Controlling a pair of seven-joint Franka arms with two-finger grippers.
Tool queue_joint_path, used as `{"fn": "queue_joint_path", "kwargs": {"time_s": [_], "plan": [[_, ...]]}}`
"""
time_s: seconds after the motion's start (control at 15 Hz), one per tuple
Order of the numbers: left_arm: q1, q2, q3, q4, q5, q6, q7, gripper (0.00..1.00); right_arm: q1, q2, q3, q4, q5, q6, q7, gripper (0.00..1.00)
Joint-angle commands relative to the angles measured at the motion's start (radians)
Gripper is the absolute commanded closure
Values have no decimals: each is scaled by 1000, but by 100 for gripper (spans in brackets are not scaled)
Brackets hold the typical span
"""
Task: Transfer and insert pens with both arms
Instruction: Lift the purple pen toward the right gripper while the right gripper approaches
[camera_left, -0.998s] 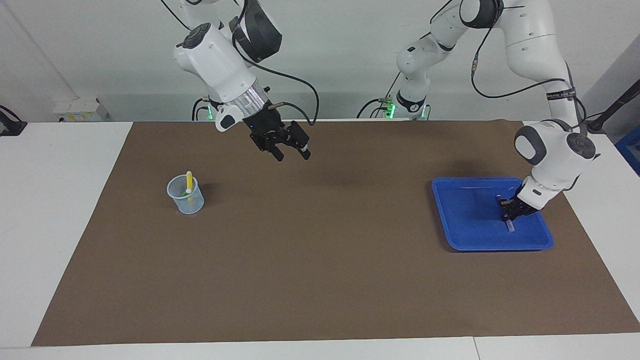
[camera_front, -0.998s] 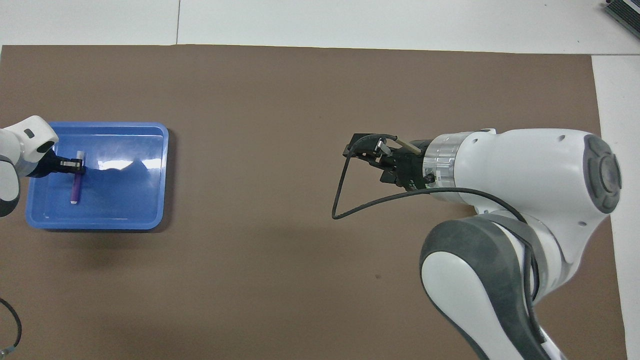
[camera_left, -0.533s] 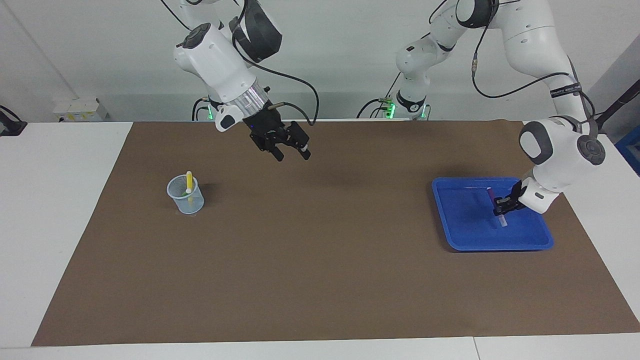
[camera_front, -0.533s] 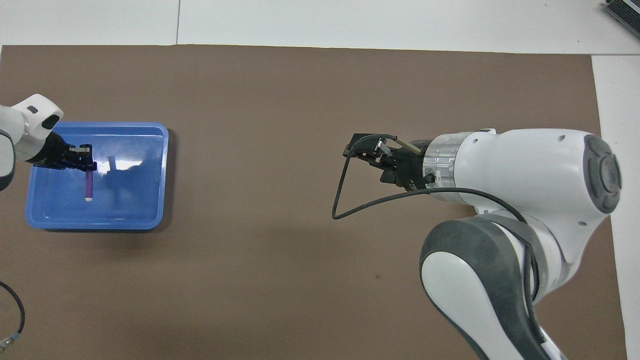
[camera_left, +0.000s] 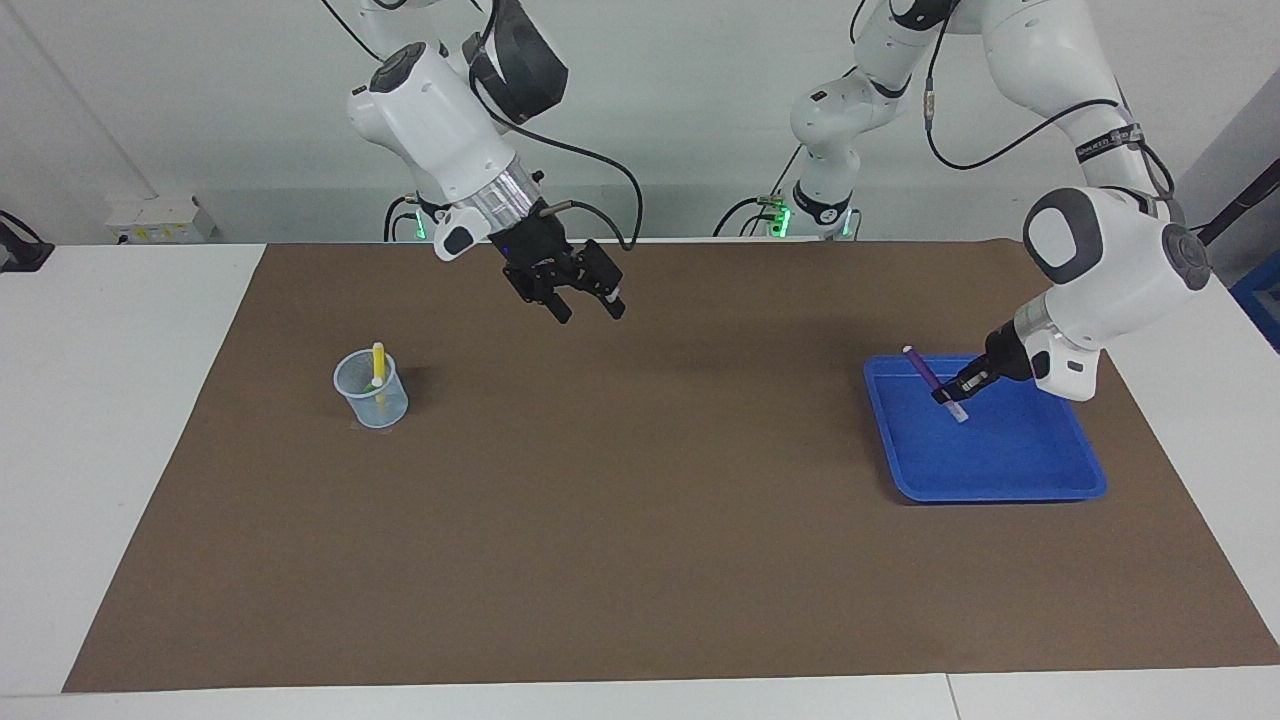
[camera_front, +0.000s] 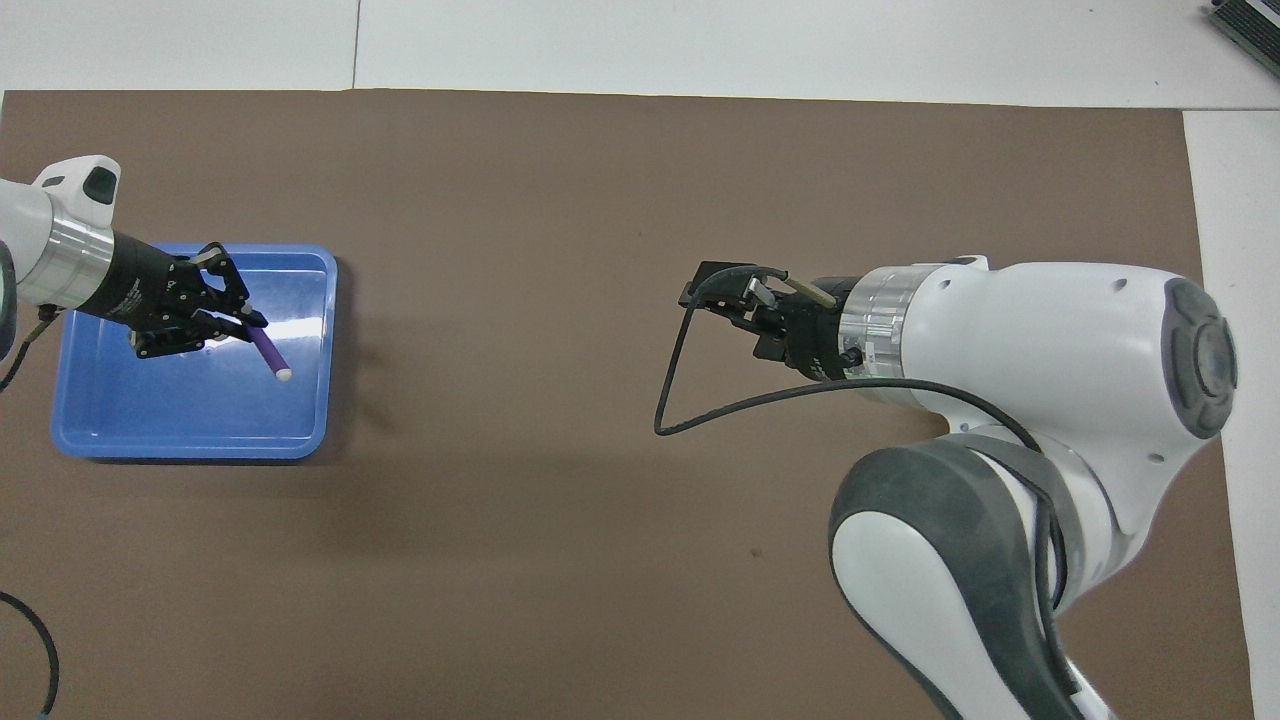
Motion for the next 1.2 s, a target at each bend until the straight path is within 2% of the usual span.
{"fn": "queue_joint_path", "kwargs": {"time_s": [0.0,0.2,0.47,0.73,0.8,0.93,1.13], "plan": [[-9,-43,-27,-13,-111,-30,-257,100,2,0,2,-7,26,22,16,0],[-28,-54,-50,-19,-267,-58,-420,100,2,2,13,-7,29,22,19,0],[-78,-81,-50,-59,-390,-90,-534,100,3,11,27,22,48,23,84,0],[-132,-83,-50,-62,-432,-95,-657,100,69,16,41,73,30,14,142,0],[-146,-83,-50,-62,-443,-95,-684,100,116,16,38,73,5,19,148,0],[-172,-91,-50,-62,-452,-90,-717,100,138,16,41,76,-113,19,151,0],[-201,-103,-50,-62,-455,-92,-744,100,173,40,41,93,-171,28,150,0]]}}
